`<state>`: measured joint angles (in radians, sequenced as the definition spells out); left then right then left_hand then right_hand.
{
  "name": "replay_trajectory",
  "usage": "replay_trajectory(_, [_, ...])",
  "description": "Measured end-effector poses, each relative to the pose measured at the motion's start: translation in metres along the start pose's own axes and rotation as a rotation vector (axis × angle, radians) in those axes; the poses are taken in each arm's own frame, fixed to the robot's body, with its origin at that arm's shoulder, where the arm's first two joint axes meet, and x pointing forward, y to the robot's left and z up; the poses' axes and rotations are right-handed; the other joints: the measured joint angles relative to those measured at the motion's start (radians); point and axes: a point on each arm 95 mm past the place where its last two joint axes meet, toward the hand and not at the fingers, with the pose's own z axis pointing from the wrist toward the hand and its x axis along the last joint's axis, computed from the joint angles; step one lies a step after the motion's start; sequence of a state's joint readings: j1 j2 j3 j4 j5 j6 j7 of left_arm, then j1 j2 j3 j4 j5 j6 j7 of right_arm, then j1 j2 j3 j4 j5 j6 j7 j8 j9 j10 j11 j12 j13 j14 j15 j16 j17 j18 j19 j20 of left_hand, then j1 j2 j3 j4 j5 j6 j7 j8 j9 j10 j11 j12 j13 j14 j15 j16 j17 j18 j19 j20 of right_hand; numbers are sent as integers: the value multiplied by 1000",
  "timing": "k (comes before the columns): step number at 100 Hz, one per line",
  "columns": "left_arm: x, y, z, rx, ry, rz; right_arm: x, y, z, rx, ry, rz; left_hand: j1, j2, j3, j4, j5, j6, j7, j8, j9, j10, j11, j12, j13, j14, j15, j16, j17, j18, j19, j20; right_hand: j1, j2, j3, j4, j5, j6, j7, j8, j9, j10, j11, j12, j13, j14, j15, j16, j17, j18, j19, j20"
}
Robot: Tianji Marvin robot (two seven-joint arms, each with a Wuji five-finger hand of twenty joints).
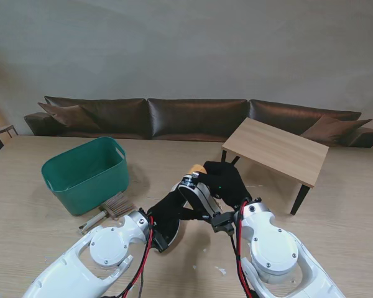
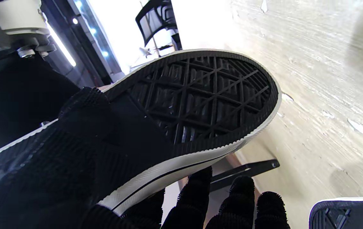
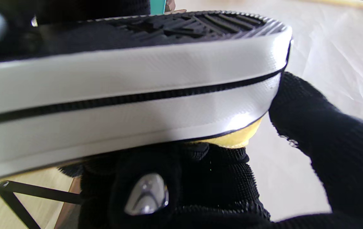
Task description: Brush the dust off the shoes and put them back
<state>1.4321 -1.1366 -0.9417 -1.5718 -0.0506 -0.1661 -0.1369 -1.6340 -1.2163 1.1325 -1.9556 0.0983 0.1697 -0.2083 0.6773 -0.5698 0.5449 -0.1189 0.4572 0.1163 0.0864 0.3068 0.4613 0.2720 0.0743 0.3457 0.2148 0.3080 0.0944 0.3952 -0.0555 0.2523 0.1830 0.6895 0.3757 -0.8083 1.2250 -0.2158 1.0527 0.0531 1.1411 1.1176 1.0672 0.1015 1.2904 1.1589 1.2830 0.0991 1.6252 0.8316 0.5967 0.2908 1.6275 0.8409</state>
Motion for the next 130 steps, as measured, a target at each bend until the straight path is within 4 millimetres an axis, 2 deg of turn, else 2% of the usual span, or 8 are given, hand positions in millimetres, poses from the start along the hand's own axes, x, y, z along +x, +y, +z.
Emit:
replay_trajectory(16, [-1,3,5,-12,5,-23,0,0,1,-11,-4,6,0,0,-3,0,21,-3,86,87,0,0,0,0,0,0,0,0,-1,0,0,0,8,0,0,0,1,4,0,0,1,2,5,5,0,1,15,0,5,0,20,2])
replay_trajectory(47, [-1,11,15,18,36,-136,2,3,9,-59,-10,27,102,-21,-101,-23,64,61,457,589,109,0,29,38,54,23,25,23,48,19,5,12,9,5,0,0,1,13,0,0,3,3,11,13,13,1,38,0,42,0,37,3])
replay_trajectory(59, [0,13,18,56,48,-154,2,5,13,-74,-14,34,200,-24,-215,-24,118,116,564,590,234,5,63,71,160,58,89,73,139,64,63,65,3,5,0,0,1,15,0,0,3,3,11,13,10,1,41,0,42,0,33,3])
replay_trajectory(79, [2,18,21,136,99,-214,4,8,17,-92,-11,39,240,-121,-126,-24,207,242,608,515,488,53,123,91,495,99,252,115,461,153,306,146,-10,17,-2,0,-2,15,0,0,-8,3,11,14,4,1,38,-12,42,0,21,3])
replay_trajectory(102, [6,20,21,199,105,-200,0,12,21,-110,-25,41,184,-249,-54,-65,308,252,951,357,763,55,132,356,844,124,415,139,649,240,861,-105,-24,100,-75,-63,-160,59,2,-191,-151,38,-133,-122,-67,45,-94,-24,33,22,-102,-10])
replay_trajectory(111, [7,19,20,218,100,-192,-3,15,22,-116,-26,47,183,-267,-53,-65,320,253,1001,355,793,55,149,416,895,127,453,161,700,256,942,-121,-21,157,-105,-45,-275,82,-87,-345,-243,43,-320,-282,-154,89,-190,-22,25,39,-178,-10])
replay_trajectory(117, [8,18,19,229,93,-220,-5,17,22,-119,-25,50,183,-267,-52,-65,320,256,1017,355,795,55,162,437,917,128,463,170,721,260,972,-122,-4,181,-117,20,-316,92,-221,-385,-277,52,-391,-371,-211,106,-285,-22,24,49,-228,-10])
replay_trajectory(130, [10,14,18,259,72,-264,-10,21,23,-128,-29,52,183,-265,-20,-65,320,267,1028,355,797,64,176,462,922,129,501,190,743,262,1021,-120,-39,228,-143,42,-398,93,-419,-481,-333,65,-524,-512,-335,169,-566,-110,20,74,-391,-79])
